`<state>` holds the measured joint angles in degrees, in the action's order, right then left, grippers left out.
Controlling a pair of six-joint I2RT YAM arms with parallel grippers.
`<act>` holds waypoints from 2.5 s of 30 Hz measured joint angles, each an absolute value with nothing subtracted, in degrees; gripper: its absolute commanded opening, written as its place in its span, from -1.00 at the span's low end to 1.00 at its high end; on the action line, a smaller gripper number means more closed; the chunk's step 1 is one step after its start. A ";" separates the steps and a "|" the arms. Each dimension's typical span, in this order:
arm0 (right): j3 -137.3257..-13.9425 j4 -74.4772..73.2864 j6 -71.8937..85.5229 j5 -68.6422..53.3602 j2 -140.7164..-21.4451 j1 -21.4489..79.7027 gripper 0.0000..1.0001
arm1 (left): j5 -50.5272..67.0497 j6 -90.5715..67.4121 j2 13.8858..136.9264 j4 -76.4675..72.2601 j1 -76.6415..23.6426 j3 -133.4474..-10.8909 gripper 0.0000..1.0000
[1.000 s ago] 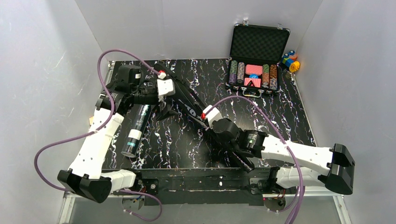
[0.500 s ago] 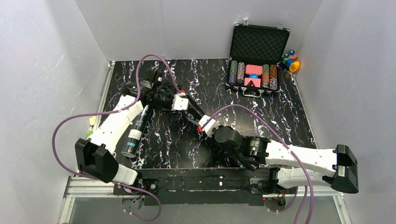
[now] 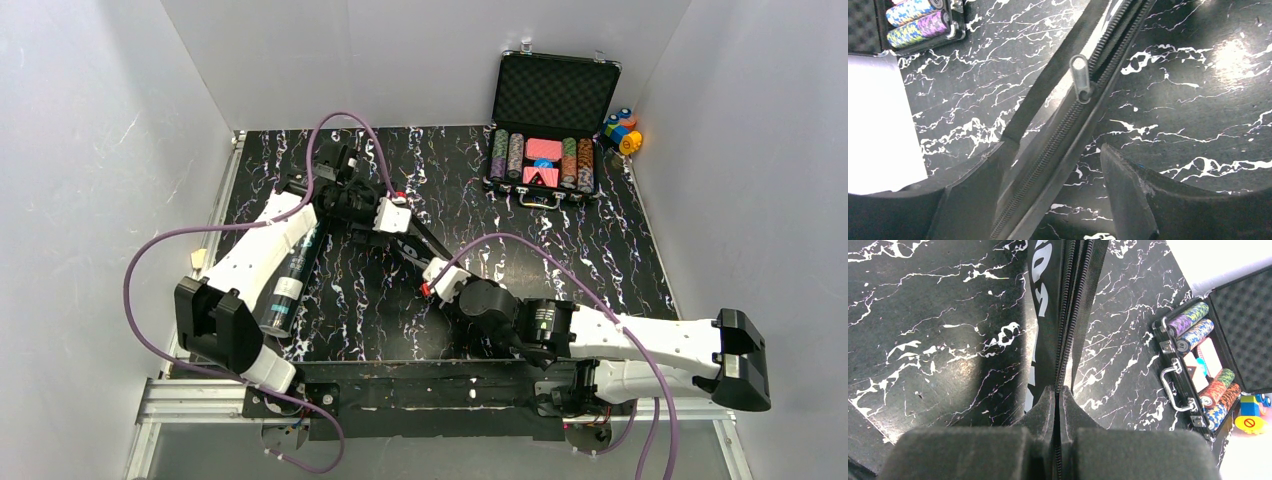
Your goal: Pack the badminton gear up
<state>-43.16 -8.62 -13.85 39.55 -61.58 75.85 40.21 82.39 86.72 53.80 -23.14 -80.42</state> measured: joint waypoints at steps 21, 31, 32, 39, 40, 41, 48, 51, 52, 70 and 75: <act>-41.80 -6.79 -14.61 44.23 -60.80 78.04 -0.97 | 37.93 83.68 88.77 55.11 -26.17 -81.58 -1.00; -44.93 -11.03 2.98 36.77 -54.33 67.09 0.00 | 35.88 70.48 84.58 49.01 -26.76 -79.57 -1.00; -48.53 -14.37 8.05 32.40 -52.73 61.71 0.09 | 32.95 65.43 84.53 47.97 -26.72 -79.88 -1.00; -63.64 -23.49 30.24 16.23 -50.74 50.30 0.32 | 19.75 50.09 84.20 44.47 -28.49 -80.25 -1.00; -63.77 -23.57 32.56 14.55 -51.96 49.43 0.32 | 19.55 49.84 84.05 44.36 -28.88 -80.16 -1.00; -62.65 -21.41 36.45 12.01 -53.06 48.45 0.32 | 18.98 49.06 83.44 43.13 -29.56 -79.29 -1.00; -53.87 -10.28 58.67 -2.11 -63.51 41.80 0.30 | 16.75 46.13 72.97 37.04 -34.17 -68.75 -1.00; -53.80 -7.77 63.44 -5.08 -67.29 40.51 0.27 | 16.34 45.56 68.42 34.37 -35.38 -64.60 -1.00; -53.82 -6.85 64.51 -5.80 -68.03 40.47 0.25 | 16.27 45.47 67.37 33.76 -35.62 -63.48 -1.00; -54.11 2.63 72.97 -14.35 -74.37 40.91 0.09 | 15.64 46.02 64.53 29.82 -38.63 -57.49 -1.00; -54.11 2.66 72.16 -14.39 -75.40 40.97 0.03 | 15.55 46.00 64.49 29.80 -38.96 -57.49 -1.00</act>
<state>-54.11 2.66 72.16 -14.39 -75.40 40.97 15.55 46.00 64.49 29.80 -38.96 -57.49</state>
